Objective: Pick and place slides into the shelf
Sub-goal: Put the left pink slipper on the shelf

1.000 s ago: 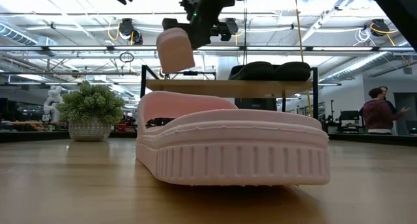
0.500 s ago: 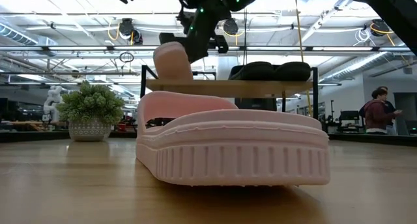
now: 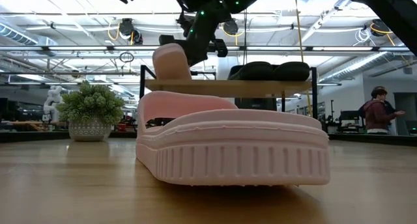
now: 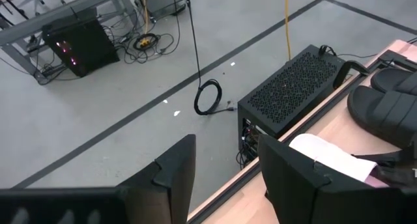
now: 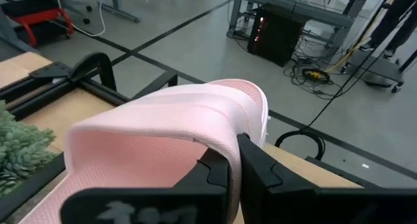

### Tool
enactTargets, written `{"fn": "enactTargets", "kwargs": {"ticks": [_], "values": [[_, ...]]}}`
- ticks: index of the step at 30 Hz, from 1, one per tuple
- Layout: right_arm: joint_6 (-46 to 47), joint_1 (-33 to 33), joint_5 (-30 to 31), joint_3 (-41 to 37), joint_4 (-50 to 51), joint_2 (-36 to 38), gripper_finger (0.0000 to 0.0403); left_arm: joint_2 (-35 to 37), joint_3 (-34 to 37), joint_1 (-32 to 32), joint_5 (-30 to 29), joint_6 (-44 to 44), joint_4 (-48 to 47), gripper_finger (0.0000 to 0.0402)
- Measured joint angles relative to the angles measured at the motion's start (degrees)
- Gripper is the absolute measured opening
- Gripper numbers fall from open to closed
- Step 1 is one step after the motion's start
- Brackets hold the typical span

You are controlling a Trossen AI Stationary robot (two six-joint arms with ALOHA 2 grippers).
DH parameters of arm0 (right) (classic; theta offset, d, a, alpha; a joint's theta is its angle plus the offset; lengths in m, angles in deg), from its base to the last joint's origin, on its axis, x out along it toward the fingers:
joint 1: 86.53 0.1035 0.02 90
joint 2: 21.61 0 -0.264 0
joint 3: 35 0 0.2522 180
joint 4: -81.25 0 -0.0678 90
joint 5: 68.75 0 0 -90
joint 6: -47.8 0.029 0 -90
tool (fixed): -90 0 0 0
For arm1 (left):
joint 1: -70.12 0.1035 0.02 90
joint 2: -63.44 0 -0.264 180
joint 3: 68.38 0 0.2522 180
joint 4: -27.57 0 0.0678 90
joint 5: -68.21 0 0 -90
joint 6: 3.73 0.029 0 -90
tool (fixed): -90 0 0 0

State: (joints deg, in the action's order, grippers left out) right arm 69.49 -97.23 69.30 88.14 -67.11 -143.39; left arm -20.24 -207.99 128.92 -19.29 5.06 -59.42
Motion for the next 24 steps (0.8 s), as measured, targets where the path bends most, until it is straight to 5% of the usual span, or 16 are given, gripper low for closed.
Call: {"fn": "enactTargets", "kwargs": {"ticks": [11,24], "values": [[0.20,-0.63,3.09,0.00,-0.45,0.00,0.0000,0.00,0.00,0.00,0.22,-0.01,0.00,0.0168],[0.15,-0.95,-1.84,0.00,-1.30,-0.15,0.0000,0.00,0.00,0.00,0.22,-0.01,0.00,0.0168]]}}
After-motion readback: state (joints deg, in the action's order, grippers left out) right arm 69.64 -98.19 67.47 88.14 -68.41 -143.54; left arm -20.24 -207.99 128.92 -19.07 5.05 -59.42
